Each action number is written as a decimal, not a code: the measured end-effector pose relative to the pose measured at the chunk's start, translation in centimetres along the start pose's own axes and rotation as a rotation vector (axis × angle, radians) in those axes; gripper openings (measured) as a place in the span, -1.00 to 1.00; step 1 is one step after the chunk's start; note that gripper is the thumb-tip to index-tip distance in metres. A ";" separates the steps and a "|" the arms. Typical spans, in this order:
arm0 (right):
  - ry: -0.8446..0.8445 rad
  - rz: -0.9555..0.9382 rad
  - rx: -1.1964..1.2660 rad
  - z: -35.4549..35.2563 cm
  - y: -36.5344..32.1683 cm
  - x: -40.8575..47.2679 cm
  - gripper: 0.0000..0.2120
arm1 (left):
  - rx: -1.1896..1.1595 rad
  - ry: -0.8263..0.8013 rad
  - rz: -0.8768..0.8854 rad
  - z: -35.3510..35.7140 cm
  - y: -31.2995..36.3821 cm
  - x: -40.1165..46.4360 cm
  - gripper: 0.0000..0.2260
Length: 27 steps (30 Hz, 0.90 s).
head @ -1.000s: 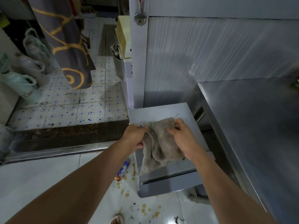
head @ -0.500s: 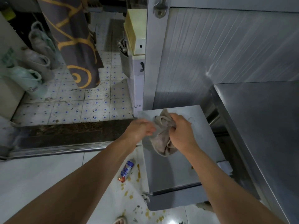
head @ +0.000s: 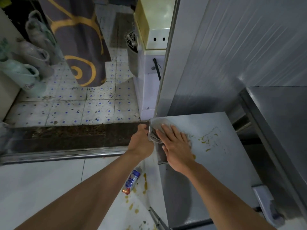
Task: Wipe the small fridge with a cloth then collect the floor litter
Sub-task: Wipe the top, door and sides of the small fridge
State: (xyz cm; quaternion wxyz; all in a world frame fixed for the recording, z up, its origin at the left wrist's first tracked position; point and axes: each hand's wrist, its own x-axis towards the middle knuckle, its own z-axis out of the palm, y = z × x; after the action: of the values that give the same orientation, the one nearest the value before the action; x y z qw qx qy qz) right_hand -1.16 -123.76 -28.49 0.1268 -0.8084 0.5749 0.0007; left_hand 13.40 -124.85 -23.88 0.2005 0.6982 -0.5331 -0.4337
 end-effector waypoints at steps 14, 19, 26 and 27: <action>0.147 -0.045 -0.003 0.3 0.6 1.7 -0.53 | -0.045 0.073 -0.173 3.3 0.5 1.7 -0.62; 0.146 -0.053 -0.089 0.0 2.2 3.4 -0.47 | -0.061 0.110 -0.159 4.0 0.7 1.9 -0.58; 0.078 0.316 -0.189 -2.3 14.1 0.7 -0.40 | 0.197 0.083 -0.123 5.3 1.1 1.9 -0.37; 0.056 0.359 -0.183 -2.8 15.6 0.4 -0.40 | 0.212 0.093 -0.126 5.5 1.2 1.9 -0.38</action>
State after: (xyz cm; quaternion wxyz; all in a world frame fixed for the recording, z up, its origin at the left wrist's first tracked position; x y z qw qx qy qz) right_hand -15.91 -129.50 -29.01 0.0344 -0.7009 0.7105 0.0532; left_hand 8.35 -126.02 -26.73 0.1224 0.7670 -0.5211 -0.3537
